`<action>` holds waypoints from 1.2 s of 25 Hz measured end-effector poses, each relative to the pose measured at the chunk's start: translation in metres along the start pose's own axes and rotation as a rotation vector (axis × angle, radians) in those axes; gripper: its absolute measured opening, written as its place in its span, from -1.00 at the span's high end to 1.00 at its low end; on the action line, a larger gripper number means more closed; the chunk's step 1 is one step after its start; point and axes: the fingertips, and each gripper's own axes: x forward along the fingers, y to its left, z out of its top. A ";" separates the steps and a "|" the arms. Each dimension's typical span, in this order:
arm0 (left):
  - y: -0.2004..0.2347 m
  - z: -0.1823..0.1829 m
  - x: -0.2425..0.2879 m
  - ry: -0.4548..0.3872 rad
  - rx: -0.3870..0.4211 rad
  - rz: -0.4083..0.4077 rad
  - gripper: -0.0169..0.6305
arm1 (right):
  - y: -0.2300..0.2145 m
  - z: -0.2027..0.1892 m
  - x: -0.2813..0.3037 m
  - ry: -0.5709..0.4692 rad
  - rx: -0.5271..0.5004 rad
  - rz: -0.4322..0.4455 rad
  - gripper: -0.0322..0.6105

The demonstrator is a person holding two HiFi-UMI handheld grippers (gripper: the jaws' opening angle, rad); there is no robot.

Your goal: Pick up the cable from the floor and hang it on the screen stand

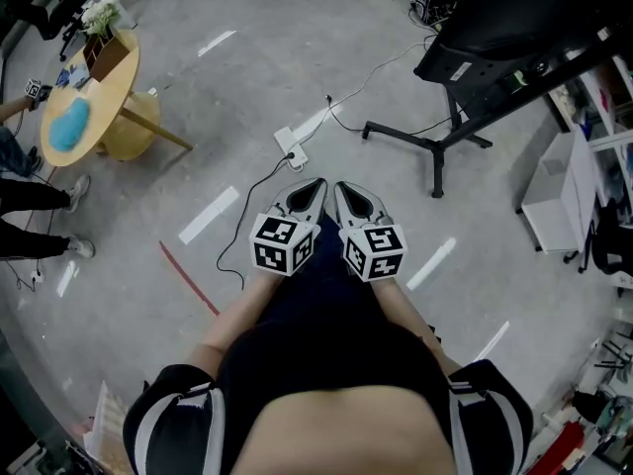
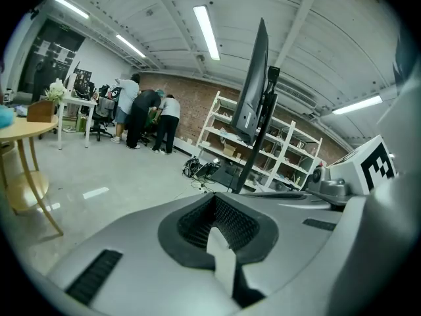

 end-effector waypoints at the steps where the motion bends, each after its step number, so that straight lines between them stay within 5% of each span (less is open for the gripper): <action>1: 0.003 0.001 0.002 0.001 -0.003 0.001 0.93 | -0.001 0.002 0.003 -0.001 -0.003 0.002 0.83; 30: 0.132 0.090 0.156 0.028 -0.071 0.037 0.93 | -0.100 0.092 0.180 0.065 -0.021 -0.003 0.83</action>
